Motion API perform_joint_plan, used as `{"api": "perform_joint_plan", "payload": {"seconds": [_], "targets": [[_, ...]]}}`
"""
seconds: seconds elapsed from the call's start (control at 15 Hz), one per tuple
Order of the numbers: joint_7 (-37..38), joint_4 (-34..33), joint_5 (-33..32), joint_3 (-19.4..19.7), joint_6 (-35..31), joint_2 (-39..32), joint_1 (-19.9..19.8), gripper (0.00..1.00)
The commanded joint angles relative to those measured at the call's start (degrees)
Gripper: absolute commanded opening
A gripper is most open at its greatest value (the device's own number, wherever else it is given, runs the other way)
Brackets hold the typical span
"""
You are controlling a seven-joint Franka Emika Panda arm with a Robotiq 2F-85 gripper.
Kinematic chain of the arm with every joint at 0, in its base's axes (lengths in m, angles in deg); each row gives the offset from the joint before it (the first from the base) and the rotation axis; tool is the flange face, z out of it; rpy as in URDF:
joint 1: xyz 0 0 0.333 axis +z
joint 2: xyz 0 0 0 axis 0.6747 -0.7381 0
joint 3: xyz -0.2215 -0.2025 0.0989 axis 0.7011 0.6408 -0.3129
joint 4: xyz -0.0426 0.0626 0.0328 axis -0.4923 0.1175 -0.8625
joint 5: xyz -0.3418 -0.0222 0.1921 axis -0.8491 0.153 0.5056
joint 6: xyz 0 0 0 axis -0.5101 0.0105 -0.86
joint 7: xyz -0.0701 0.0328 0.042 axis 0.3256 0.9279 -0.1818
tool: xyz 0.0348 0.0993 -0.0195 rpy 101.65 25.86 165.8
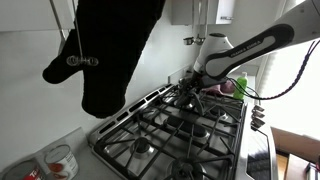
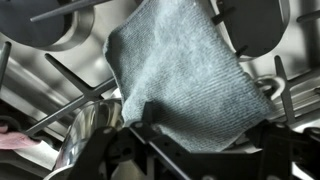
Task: Put the kitchen towel on the pot them move the pot to the left
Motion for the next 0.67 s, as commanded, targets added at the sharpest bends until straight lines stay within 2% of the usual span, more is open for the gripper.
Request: {"api": "perform_joint_plan", "payload": {"seconds": [0.0,0.07,0.13,0.2,0.6], "targets": [[1.0,-1.0,-0.7,1.3,3.8,-0.2,1.2,1.00],[1.2,-1.0,-0.8,1.4,4.2,-0.1,1.2,1.00],[1.2,-1.0,-0.7,1.4,4.2,-0.1,1.2,0.91],[1.2,-1.0,-0.5,1.4,3.7,-0.2,1.2,0.75],[1.6,-1.4,-0.8,1.6,2.7,-0.1,1.5,0.28]]}}
